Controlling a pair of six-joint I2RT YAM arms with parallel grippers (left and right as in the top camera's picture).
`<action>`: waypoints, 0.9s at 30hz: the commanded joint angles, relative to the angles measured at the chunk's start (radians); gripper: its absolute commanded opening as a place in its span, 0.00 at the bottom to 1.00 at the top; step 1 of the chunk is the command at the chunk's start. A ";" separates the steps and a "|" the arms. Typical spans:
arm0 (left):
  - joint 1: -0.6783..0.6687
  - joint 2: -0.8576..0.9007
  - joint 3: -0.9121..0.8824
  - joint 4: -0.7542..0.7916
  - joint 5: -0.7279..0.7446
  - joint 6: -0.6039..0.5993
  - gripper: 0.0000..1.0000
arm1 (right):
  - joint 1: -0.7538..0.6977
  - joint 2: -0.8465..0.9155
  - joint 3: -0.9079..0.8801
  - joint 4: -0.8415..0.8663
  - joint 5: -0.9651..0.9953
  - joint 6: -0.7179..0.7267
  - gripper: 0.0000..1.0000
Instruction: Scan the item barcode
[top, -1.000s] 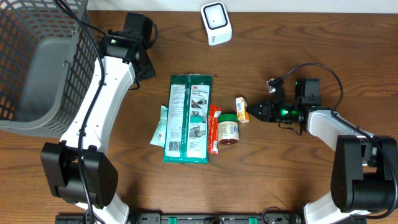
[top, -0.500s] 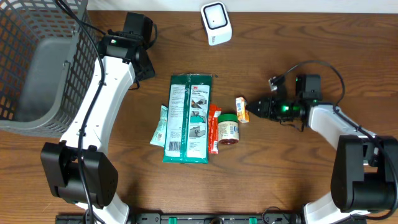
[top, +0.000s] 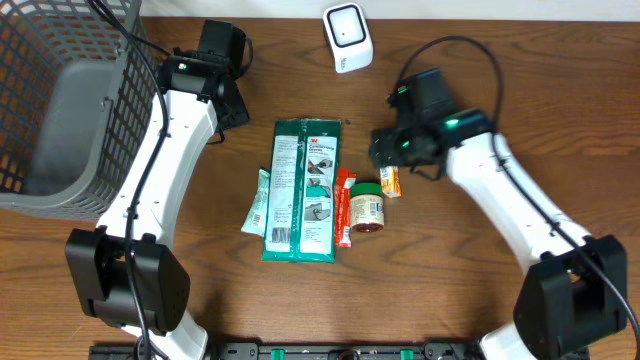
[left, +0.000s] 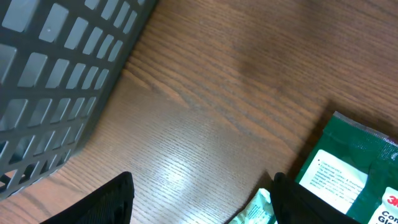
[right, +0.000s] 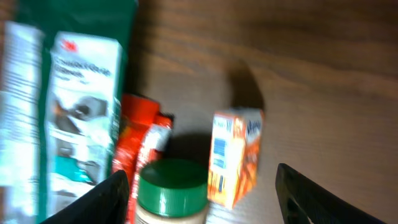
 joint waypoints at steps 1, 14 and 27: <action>0.001 0.011 -0.006 -0.004 -0.024 -0.016 0.70 | 0.073 0.024 0.009 -0.014 0.293 0.074 0.73; 0.001 0.011 -0.006 -0.004 -0.024 -0.016 0.70 | 0.117 0.179 0.009 -0.001 0.365 0.084 0.70; 0.001 0.011 -0.006 -0.004 -0.024 -0.016 0.70 | 0.117 0.185 -0.010 0.024 0.325 0.084 0.66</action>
